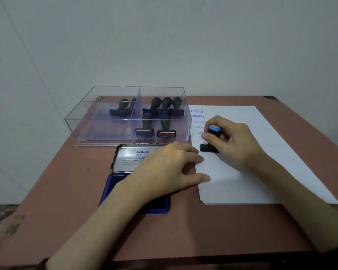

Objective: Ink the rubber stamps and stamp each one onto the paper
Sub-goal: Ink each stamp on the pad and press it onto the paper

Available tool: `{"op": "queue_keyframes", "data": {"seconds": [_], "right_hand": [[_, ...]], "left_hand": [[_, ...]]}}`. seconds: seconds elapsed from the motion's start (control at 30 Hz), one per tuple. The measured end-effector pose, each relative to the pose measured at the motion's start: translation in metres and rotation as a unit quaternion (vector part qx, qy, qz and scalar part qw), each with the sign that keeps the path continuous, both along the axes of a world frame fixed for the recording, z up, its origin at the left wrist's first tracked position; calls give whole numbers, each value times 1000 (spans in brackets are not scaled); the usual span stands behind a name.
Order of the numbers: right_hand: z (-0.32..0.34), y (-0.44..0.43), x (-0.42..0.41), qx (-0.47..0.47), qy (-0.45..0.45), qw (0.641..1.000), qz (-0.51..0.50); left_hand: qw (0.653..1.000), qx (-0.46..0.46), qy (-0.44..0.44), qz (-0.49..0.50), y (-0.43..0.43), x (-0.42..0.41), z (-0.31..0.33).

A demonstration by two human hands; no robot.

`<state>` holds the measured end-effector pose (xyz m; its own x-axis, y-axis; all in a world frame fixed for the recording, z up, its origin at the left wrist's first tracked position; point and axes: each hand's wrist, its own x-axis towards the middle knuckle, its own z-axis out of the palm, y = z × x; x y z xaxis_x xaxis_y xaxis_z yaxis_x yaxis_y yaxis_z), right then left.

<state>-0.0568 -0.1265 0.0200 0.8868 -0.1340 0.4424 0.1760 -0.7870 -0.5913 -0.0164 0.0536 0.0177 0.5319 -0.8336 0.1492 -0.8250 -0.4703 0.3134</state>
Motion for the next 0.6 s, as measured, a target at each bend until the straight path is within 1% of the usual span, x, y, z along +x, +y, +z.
{"op": "queue_keyframes", "data": {"seconds": [0.6], "right_hand": [[-5, -2, 5, -42, -10, 999, 16]], "left_hand": [[1000, 5, -2, -4, -1, 2, 1]]}}
